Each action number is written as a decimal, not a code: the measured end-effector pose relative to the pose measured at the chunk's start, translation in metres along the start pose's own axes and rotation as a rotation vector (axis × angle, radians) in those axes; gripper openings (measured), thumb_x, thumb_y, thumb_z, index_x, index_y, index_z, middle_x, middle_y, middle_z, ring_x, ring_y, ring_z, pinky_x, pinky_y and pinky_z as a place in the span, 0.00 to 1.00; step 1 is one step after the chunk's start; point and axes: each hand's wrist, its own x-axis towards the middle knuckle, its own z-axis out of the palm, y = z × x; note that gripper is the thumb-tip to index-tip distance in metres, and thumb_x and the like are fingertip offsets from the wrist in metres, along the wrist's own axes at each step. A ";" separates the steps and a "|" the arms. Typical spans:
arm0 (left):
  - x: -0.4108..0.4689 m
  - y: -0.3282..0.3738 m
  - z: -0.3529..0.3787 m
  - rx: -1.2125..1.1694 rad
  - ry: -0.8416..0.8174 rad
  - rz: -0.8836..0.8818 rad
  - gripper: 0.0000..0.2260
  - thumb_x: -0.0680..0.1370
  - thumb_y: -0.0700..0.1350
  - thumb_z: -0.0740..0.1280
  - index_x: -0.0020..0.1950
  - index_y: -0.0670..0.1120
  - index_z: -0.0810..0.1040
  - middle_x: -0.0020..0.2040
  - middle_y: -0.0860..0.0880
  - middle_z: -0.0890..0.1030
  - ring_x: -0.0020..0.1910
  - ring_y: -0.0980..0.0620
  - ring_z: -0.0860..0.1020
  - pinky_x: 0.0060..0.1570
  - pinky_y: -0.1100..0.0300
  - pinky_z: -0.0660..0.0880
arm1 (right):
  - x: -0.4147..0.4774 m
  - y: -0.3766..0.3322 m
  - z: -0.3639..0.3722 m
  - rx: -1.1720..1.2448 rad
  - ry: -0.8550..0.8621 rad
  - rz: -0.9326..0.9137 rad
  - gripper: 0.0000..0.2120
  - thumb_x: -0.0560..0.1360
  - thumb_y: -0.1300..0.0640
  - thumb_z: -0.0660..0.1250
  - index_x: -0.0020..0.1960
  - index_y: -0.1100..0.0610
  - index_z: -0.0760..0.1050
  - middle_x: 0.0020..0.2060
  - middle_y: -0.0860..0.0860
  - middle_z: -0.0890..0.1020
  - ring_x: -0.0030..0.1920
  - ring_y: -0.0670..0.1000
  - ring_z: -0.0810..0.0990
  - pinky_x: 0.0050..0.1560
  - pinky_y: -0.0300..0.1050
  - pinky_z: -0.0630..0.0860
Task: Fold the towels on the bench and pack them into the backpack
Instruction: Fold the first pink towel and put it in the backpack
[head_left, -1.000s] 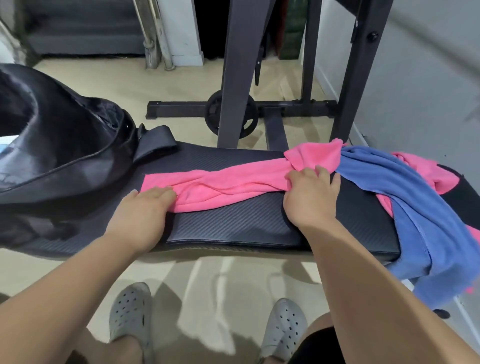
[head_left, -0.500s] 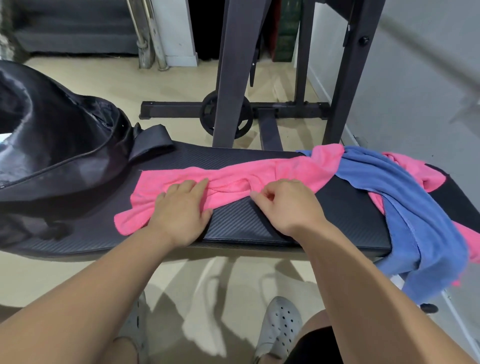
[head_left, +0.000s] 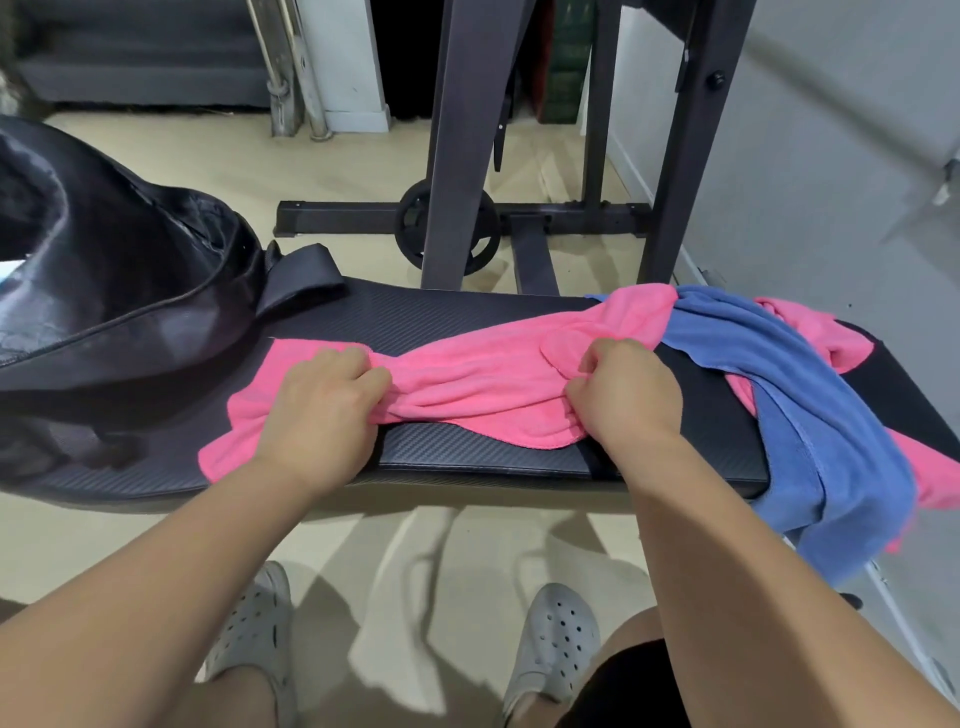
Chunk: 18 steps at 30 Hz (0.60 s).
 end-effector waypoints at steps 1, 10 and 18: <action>-0.004 0.002 0.001 -0.017 0.003 0.008 0.02 0.65 0.40 0.64 0.37 0.44 0.73 0.37 0.43 0.73 0.35 0.40 0.72 0.32 0.47 0.70 | 0.000 0.000 -0.001 0.006 0.030 0.006 0.09 0.73 0.57 0.67 0.52 0.55 0.80 0.53 0.55 0.77 0.47 0.60 0.77 0.41 0.47 0.69; -0.029 0.030 -0.008 -0.255 -0.058 0.078 0.10 0.67 0.52 0.60 0.34 0.45 0.72 0.32 0.49 0.72 0.33 0.42 0.73 0.32 0.52 0.72 | -0.026 0.014 -0.035 0.771 0.348 0.228 0.12 0.72 0.54 0.59 0.32 0.53 0.63 0.30 0.50 0.72 0.34 0.53 0.68 0.38 0.55 0.67; -0.041 0.029 -0.018 -0.145 -0.379 0.021 0.15 0.65 0.60 0.62 0.31 0.50 0.65 0.31 0.53 0.73 0.34 0.47 0.72 0.34 0.55 0.72 | -0.068 0.071 -0.080 0.113 -0.002 0.271 0.18 0.76 0.51 0.61 0.35 0.63 0.74 0.30 0.56 0.77 0.32 0.54 0.73 0.32 0.48 0.67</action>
